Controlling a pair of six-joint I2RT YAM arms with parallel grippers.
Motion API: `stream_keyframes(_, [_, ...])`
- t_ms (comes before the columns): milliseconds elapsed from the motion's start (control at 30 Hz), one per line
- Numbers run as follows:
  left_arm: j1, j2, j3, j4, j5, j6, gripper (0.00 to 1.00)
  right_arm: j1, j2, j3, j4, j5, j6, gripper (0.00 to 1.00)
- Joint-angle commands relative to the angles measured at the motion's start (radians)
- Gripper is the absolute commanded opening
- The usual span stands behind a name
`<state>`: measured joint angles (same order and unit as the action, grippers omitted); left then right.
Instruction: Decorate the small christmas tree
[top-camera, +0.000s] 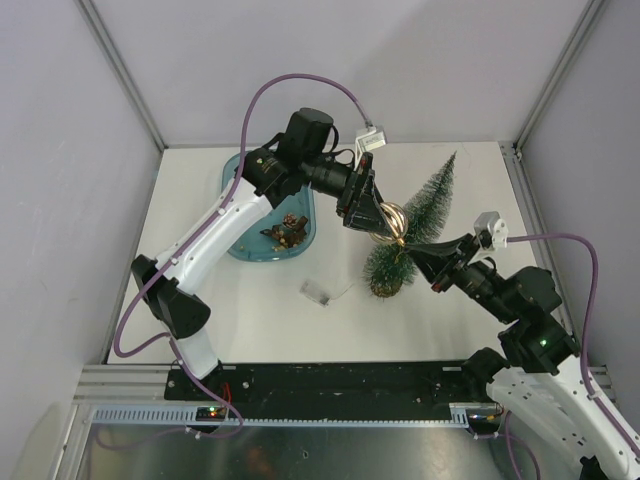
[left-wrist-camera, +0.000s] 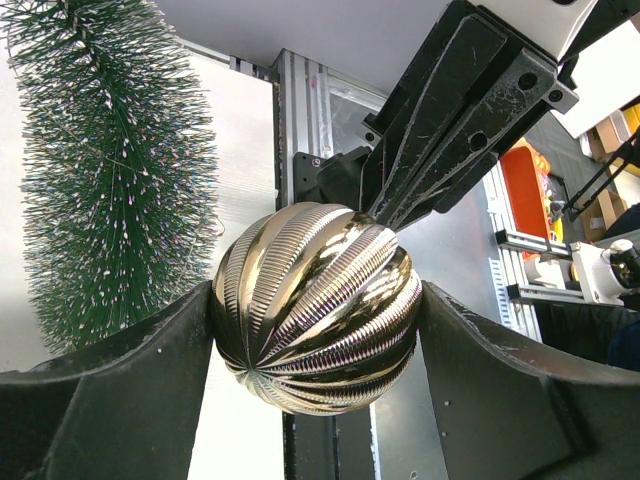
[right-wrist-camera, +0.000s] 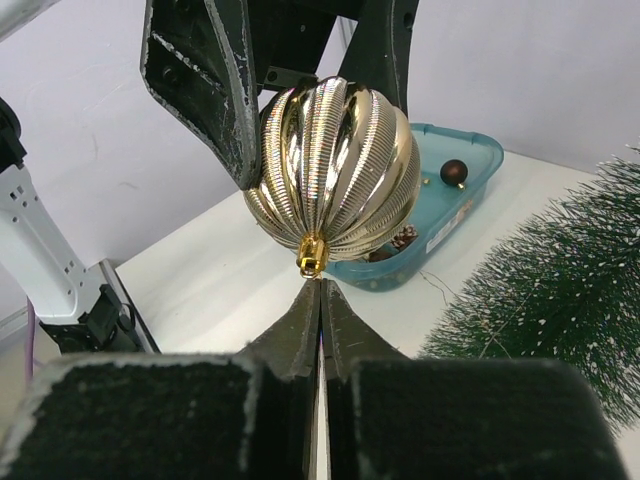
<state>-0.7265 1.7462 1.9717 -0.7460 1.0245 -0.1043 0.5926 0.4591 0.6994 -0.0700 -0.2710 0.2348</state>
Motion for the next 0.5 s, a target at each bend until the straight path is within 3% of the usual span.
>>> stream_keyframes(0, [-0.001,-0.035,0.036,0.003,0.008,0.016,0.43,-0.012,-0.018,-0.001,0.03,0.003,0.011,0.0])
stream_keyframes(467, [0.006,-0.037,0.028,-0.004,-0.06,0.061,0.44,-0.04,-0.071,0.006,-0.061,0.103,-0.051,0.0])
